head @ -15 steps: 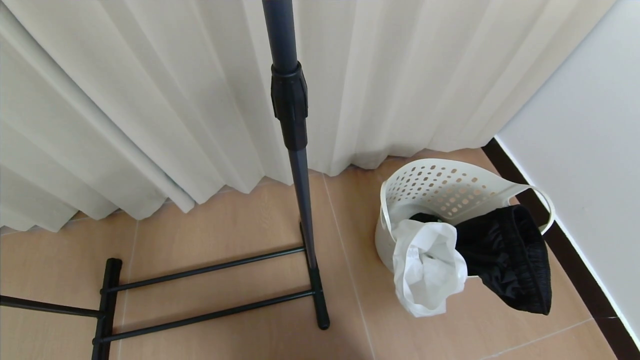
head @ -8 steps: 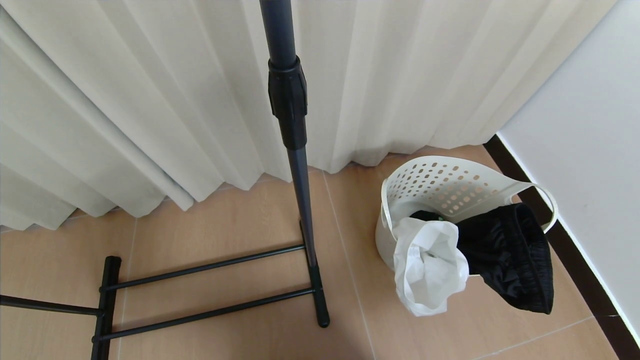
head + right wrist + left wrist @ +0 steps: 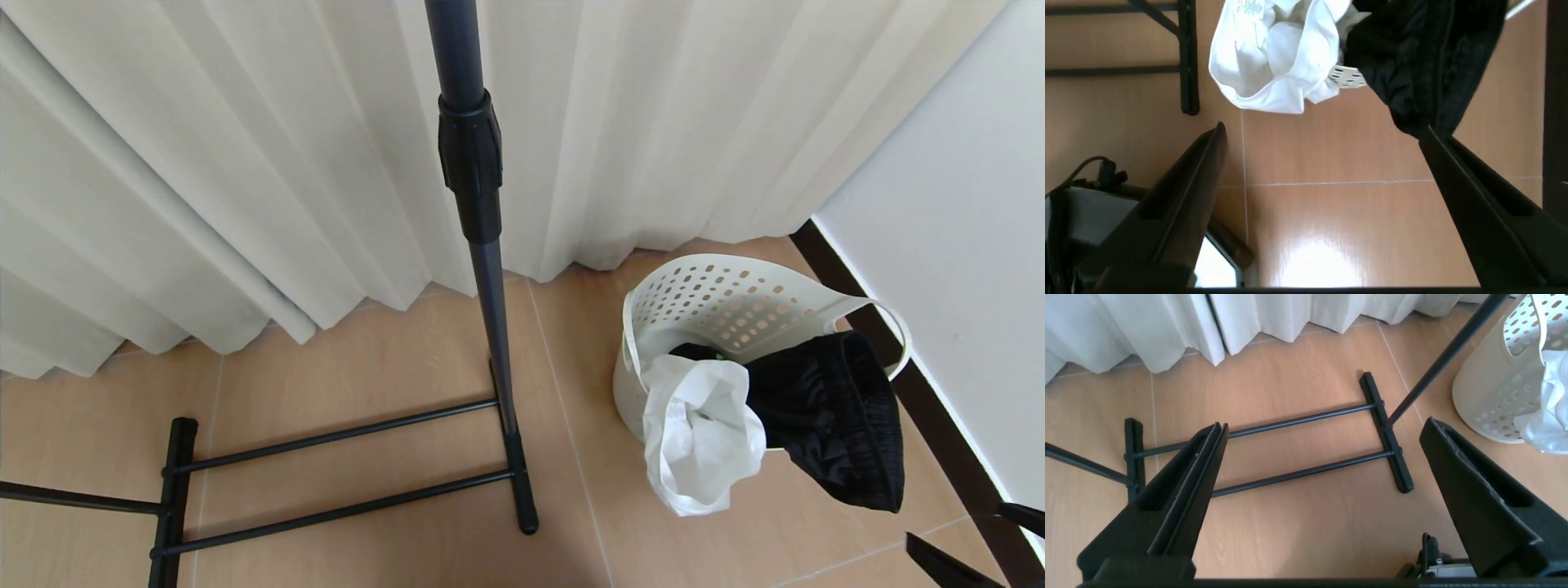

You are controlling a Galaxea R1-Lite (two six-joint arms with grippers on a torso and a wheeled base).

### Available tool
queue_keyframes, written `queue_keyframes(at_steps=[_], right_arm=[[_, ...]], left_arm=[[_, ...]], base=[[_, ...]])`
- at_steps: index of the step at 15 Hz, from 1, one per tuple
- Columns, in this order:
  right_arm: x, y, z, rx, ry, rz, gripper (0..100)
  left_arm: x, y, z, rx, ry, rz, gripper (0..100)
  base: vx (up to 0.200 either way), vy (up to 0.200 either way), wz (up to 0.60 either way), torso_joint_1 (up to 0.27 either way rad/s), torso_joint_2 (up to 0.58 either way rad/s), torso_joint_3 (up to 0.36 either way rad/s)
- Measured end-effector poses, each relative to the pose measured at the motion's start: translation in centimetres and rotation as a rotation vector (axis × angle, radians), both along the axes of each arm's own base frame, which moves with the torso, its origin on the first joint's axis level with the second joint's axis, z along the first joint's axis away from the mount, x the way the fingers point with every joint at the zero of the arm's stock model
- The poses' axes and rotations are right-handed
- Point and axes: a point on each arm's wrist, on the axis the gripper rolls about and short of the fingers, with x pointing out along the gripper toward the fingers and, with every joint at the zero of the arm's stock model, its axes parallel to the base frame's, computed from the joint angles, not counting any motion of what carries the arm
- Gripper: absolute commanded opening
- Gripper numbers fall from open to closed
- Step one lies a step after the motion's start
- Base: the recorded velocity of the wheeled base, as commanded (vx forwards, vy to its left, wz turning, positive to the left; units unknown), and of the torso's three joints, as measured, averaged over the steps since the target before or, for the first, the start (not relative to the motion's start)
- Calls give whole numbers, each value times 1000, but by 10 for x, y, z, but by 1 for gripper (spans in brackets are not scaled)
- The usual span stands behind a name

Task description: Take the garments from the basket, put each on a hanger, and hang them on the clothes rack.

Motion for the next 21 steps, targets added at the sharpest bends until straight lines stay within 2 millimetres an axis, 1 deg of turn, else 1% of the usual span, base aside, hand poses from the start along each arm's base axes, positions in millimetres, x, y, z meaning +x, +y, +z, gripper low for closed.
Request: queue_keyframes(at_steps=[2, 3, 4, 5, 7, 8, 12, 13, 16, 21], right_arm=[[47, 8, 10, -66, 57, 35, 100], [72, 14, 15, -115, 68, 54, 100], [93, 20, 18, -163, 73, 67, 100], [116, 27, 20, -221, 75, 81, 100], [156, 43, 21, -352, 73, 94, 100], [175, 52, 20, -435, 69, 98, 100], [227, 71, 8, -719, 92, 111, 100], [239, 75, 6, -765, 93, 118, 100], [260, 81, -7, -809, 111, 122, 100], [275, 84, -29, -829, 157, 116, 100]], left_arm=[[0, 0, 0, 0, 0, 0, 100], [0, 0, 0, 0, 0, -1, 100], [0, 0, 0, 0, 0, -1, 100], [0, 0, 0, 0, 0, -1, 100], [0, 0, 0, 0, 0, 0, 100], [0, 0, 0, 0, 0, 0, 100], [0, 0, 0, 0, 0, 0, 100], [0, 0, 0, 0, 0, 0, 100], [0, 0, 0, 0, 0, 0, 100], [0, 0, 0, 0, 0, -1, 100]], base=[[0, 0, 0, 0, 0, 0], [0, 0, 0, 0, 0, 0], [0, 0, 0, 0, 0, 0], [0, 0, 0, 0, 0, 0], [0, 0, 0, 0, 0, 0], [0, 0, 0, 0, 0, 0], [0, 0, 0, 0, 0, 0], [0, 0, 0, 0, 0, 0], [0, 0, 0, 0, 0, 0], [0, 0, 0, 0, 0, 0]])
